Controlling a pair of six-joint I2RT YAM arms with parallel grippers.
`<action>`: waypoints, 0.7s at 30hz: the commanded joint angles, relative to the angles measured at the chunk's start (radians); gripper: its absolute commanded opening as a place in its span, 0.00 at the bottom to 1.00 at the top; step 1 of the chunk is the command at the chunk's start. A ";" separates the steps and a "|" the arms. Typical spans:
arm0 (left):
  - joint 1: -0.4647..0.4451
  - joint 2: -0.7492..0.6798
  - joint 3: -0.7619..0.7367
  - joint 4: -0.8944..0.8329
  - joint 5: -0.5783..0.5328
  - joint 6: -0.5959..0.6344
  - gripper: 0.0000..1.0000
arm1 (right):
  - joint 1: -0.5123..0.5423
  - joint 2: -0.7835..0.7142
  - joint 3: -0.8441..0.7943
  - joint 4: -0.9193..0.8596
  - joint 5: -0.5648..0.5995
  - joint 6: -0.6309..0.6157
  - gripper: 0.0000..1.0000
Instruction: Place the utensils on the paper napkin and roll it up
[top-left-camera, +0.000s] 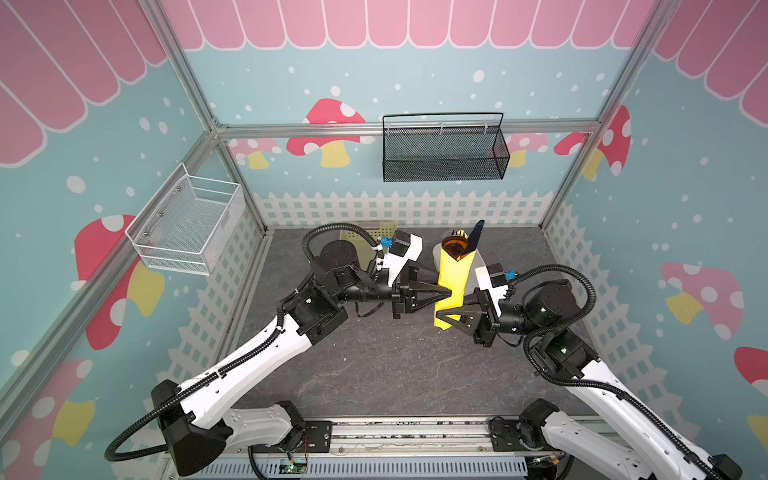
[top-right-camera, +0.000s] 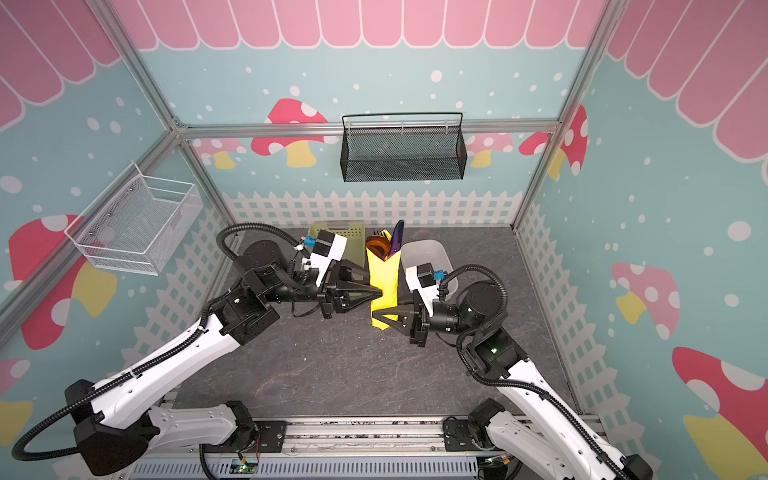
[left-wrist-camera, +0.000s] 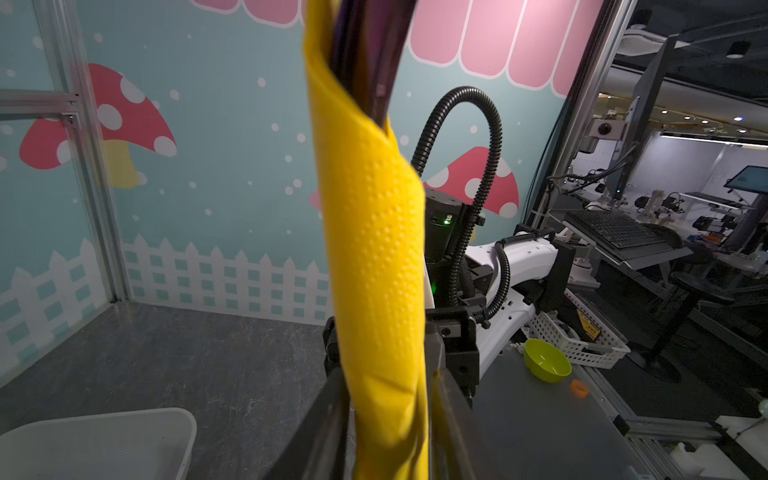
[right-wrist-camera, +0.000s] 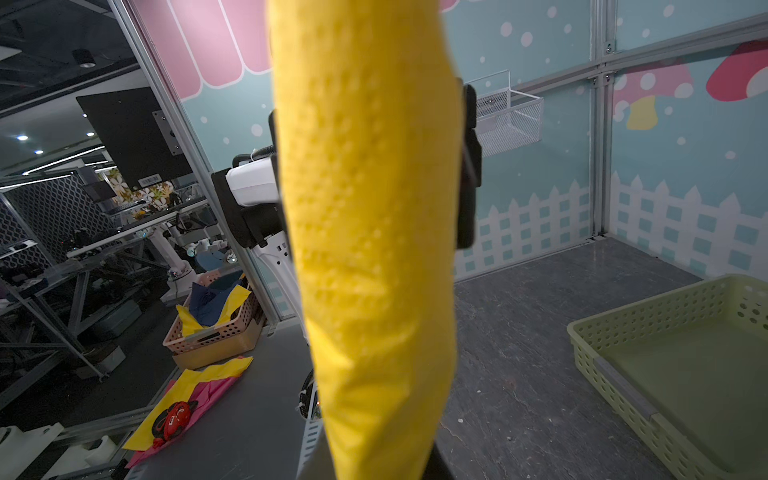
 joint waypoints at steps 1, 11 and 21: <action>0.007 -0.027 -0.016 0.000 -0.006 0.020 0.49 | -0.002 -0.025 0.036 0.028 0.018 -0.036 0.01; -0.013 0.054 0.028 0.028 0.114 -0.014 0.62 | -0.001 -0.001 0.054 0.030 -0.056 -0.056 0.00; -0.048 0.127 0.110 -0.002 0.240 0.008 0.56 | -0.002 0.003 0.052 0.029 -0.049 -0.059 0.00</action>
